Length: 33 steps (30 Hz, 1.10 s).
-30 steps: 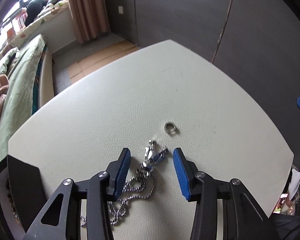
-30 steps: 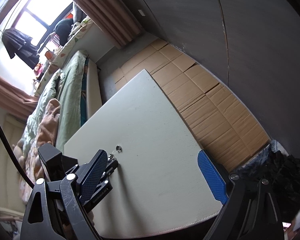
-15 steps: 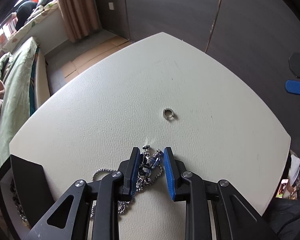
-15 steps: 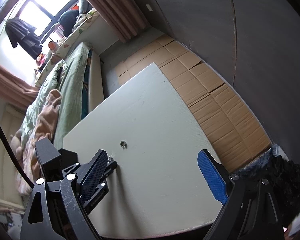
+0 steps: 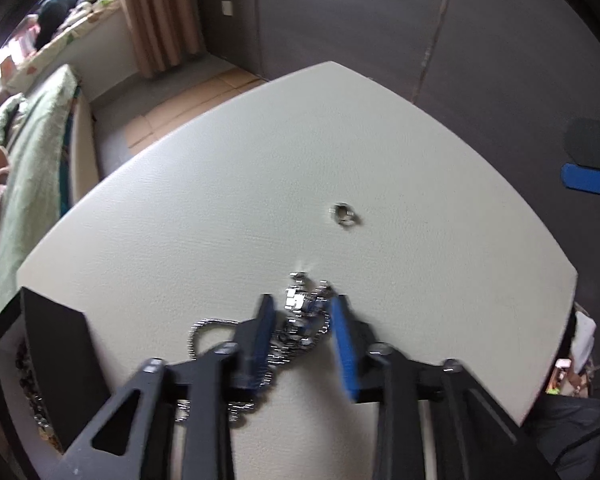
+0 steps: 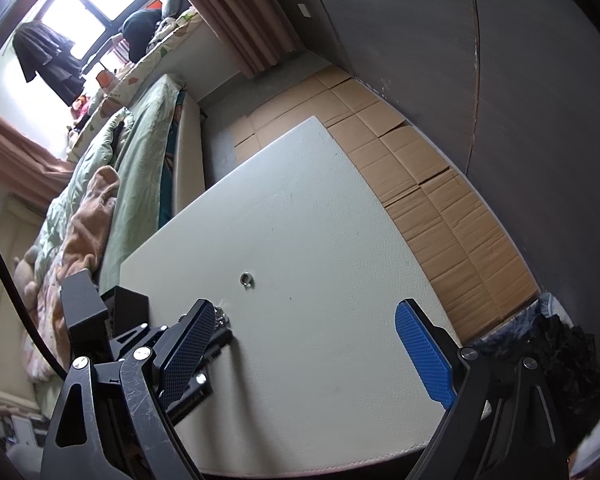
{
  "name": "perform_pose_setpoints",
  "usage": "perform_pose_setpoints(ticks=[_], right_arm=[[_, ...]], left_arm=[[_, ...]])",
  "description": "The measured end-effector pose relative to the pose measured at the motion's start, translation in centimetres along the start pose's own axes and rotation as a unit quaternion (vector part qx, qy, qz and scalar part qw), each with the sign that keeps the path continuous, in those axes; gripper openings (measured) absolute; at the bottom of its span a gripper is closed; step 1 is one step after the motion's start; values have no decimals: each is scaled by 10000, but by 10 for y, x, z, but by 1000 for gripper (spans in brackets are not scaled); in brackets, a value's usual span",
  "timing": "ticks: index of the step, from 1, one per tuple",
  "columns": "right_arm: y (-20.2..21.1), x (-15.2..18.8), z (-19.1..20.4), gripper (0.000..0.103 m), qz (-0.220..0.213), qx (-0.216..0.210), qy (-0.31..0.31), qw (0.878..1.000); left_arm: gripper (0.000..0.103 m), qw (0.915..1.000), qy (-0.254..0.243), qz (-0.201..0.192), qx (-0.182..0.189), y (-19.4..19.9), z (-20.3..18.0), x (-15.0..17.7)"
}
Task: Organize jewelry
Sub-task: 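Lift the skull pendant above the table with the left gripper, then grasp the small silver ring with the right gripper while the left gripper holds the pendant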
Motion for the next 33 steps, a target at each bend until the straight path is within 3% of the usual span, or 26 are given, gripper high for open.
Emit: perform_pose_setpoints(ticks=[3,5,7,19,25,33], right_arm=[[-3,1,0,92,39,18,48,10000],[-9,3,-1,92,127,31,61,9999],[-12,5,2,92,180,35,89,9998],[-25,7,17,89,248,-59,323,9992],[-45,9,29,77,459,-126,457,9978],[-76,9,47,53,689,-111,639,9955]], left_arm=[[16,9994,320,9,157,-1,8,-2],[16,9991,401,-75,-104,1,16,-5],[15,9985,503,-153,-137,5,21,-8],[15,9902,1070,-898,10,54,41,-27],[15,9841,1333,-1170,113,77,53,-29],[15,9731,1689,-1554,218,107,74,-32]])
Point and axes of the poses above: each gripper's, at about its wrist camera, not at the fingertips, and y roughly against the way its jaws point, z to its left, x to its underside, the point moved 9 cm from there along -y, roughly the way its jaws point, and after that the axes turned 3 degrees about y, right-handed, at the moved point
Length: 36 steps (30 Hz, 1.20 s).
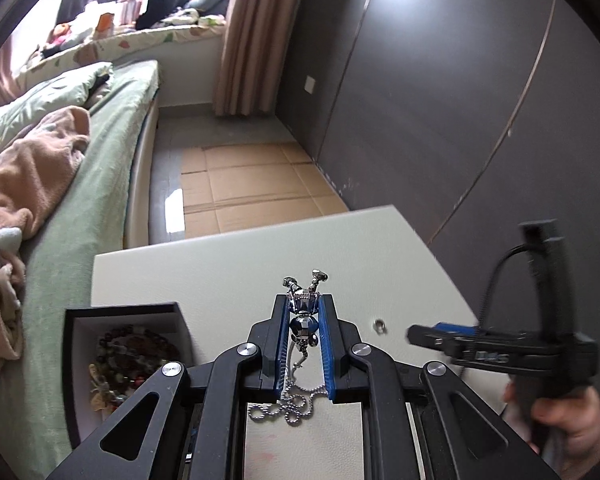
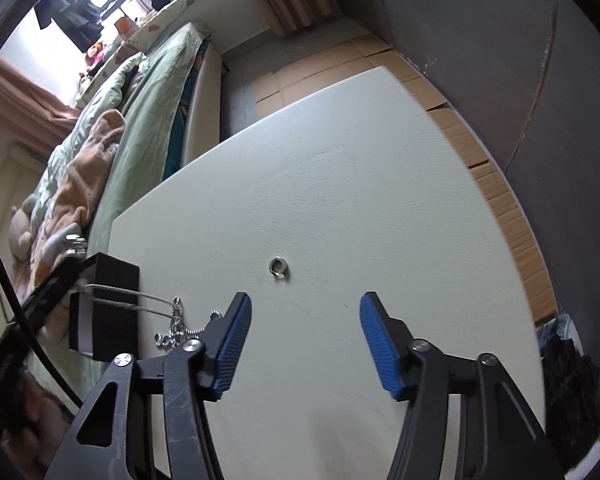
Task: Organize jewelry
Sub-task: 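Grasp the small silver ring with the right gripper while the left gripper holds the pendant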
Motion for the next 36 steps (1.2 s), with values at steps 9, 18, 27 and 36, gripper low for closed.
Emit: perform_pose_setpoints(ticks=[9,18,27,36], right_arm=[[-30,-10,16,36,122,188,144,9996],[-36,-14,25,35,-2,898,635,9939],[-39,-8,41,14,-32,1771,1467,9732],[-12,-4,46,14,-35,141,680,9976]], left_arm=[[15,9994,285,-129,122,15,18,-6],[15,9987,457,-165,168,21,32,-9],[15,9979,575,-248,144,30,40,-11],[15,9974,540,-444,148,46,35,-10]])
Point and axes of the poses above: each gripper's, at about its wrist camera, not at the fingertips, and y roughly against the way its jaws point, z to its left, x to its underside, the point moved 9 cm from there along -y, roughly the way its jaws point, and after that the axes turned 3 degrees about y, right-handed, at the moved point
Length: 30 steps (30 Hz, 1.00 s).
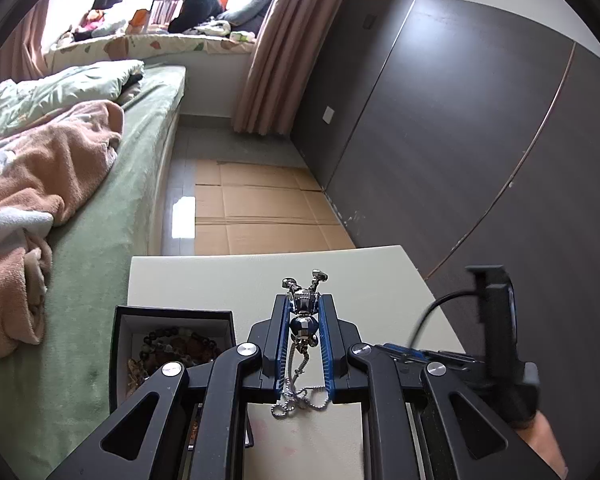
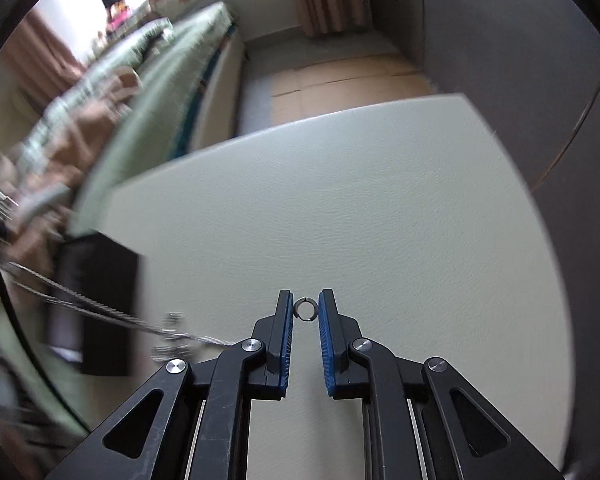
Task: Organize jewelry
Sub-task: 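Grasp the small silver ring with the right gripper while the left gripper holds the pendant, then carry the pendant and ring over the black box and open both grippers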
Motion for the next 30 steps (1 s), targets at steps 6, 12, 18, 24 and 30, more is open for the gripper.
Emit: perform_pose_setpoints(ticks=[6,12,18,24,30], right_arm=[[16,8,0,14,12,-945,-464,9944],[26,1,12,14,-171,-1113,-423,9927],[37,-7,23,14,-305,-1147,-252,9926],[37,-7,37,14,-339,-1279,-160,9911],[39,-3,55,14,-203,-2206,-389,9744]], left_arm=[[15,9997,-73,-240,-24,21,-7,-9],[15,9980,-165,-588,-163,51,-13,-34],[15,9929,-453,-1041,-367,101,-25,-69],[15,9855,-704,-1437,-572,145,-41,-102],[15,9779,-923,-1734,-722,178,-53,-125]])
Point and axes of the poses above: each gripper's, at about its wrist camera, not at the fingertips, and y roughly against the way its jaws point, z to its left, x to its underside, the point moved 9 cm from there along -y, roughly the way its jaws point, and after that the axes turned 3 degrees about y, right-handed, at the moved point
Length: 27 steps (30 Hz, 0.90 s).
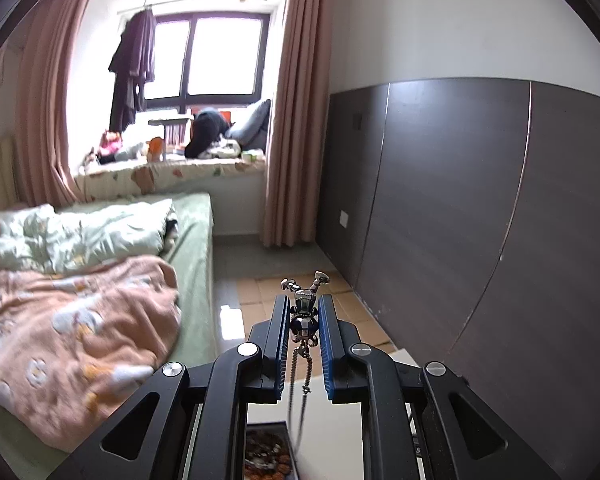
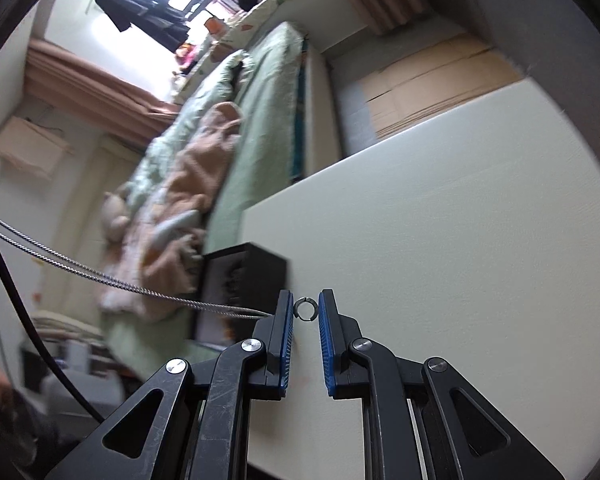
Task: Organize jewelry
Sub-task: 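Carry the pendant and ring over the black box and open both grippers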
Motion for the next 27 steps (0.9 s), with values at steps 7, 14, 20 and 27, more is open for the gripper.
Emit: perform_pose_setpoints(ticks=[7,14,20,27], right_arm=[[-6,4,15,14,26,-356,-67,9993],[-16,7,26,14,89,-406,-4,9991],[-21,9,34,14,124,-446,85,9989],[-24,8,39,14,107,-452,170,9988]], left_arm=[[15,9990,-205,-271,-287,20,7,-29],[15,9984,-231,-343,-395,23,16,-36],[15,9985,-242,-176,-455,7,20,-15],[15,9975,325,434,-454,-30,49,41]])
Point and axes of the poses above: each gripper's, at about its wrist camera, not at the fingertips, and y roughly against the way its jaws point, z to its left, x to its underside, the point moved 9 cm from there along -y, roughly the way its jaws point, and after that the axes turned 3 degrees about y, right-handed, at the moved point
